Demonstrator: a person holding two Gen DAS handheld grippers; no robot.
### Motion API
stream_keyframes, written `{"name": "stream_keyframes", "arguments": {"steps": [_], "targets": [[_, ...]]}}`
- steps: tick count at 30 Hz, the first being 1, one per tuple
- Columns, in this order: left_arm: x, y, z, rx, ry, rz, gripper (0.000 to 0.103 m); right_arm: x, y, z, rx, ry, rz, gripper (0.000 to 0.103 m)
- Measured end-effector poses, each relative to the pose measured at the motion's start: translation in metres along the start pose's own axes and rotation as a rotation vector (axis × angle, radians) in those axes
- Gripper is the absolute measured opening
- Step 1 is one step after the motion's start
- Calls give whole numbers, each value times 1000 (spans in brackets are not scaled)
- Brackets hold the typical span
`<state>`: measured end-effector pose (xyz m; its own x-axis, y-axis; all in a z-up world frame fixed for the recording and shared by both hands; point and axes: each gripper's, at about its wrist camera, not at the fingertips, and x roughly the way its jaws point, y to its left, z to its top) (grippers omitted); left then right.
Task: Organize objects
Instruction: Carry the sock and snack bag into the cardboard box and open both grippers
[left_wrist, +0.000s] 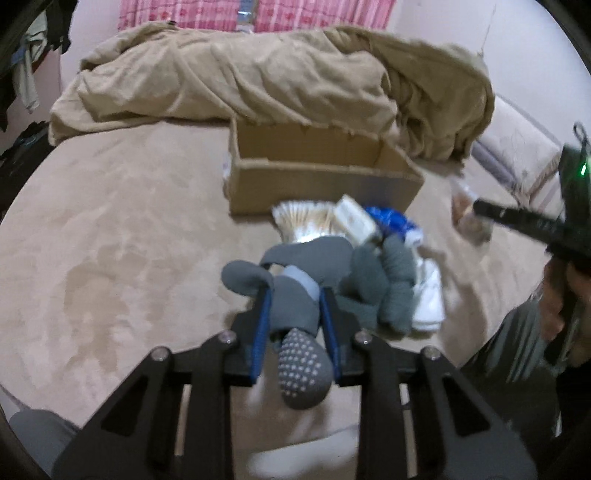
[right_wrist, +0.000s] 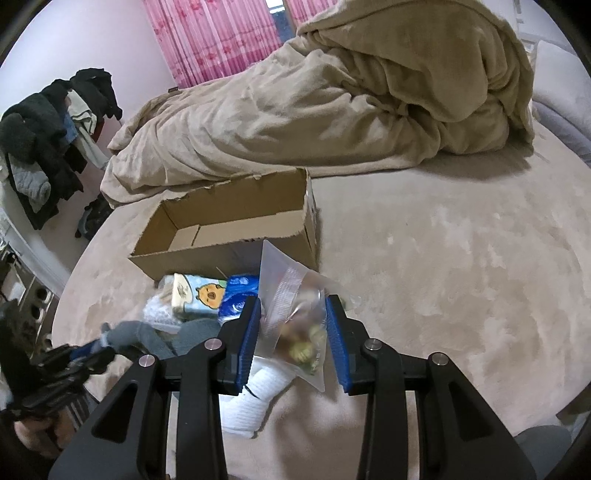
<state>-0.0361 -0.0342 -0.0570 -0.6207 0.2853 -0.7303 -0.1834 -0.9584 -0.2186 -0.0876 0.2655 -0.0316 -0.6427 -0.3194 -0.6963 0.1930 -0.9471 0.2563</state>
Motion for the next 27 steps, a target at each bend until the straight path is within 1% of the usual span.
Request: {"name": "stream_keyframes", "arguments": {"steps": [2, 5, 7, 10, 13, 15, 20, 25, 27], "targets": [[-13, 0, 8, -21, -31, -4, 27, -3, 3, 4, -7, -8, 4, 38], [-26, 1, 25, -46, -69, -35, 27, -6, 8, 8, -19, -15, 7, 38], [-29, -2, 39, -46, -93, -50, 28, -4, 10, 13, -29, -19, 11, 38], [-23, -9, 56, -31, -113, -49, 28, 1, 14, 21, -42, -28, 17, 38], [-10, -15, 75, -41, -134, -66, 28, 7, 20, 33, -63, -45, 20, 38], [2, -19, 88, -40, -147, -50, 29, 14, 24, 43, -84, -52, 18, 38], [43, -27, 119, -57, -156, -50, 29, 39, 31, 70, -129, -58, 13, 38], [84, -29, 141, -81, -135, -52, 31, 74, 39, 86, -184, -24, 13, 38], [102, -28, 144, -96, -100, -38, 32, 84, 39, 87, -187, -11, 14, 38]]}}
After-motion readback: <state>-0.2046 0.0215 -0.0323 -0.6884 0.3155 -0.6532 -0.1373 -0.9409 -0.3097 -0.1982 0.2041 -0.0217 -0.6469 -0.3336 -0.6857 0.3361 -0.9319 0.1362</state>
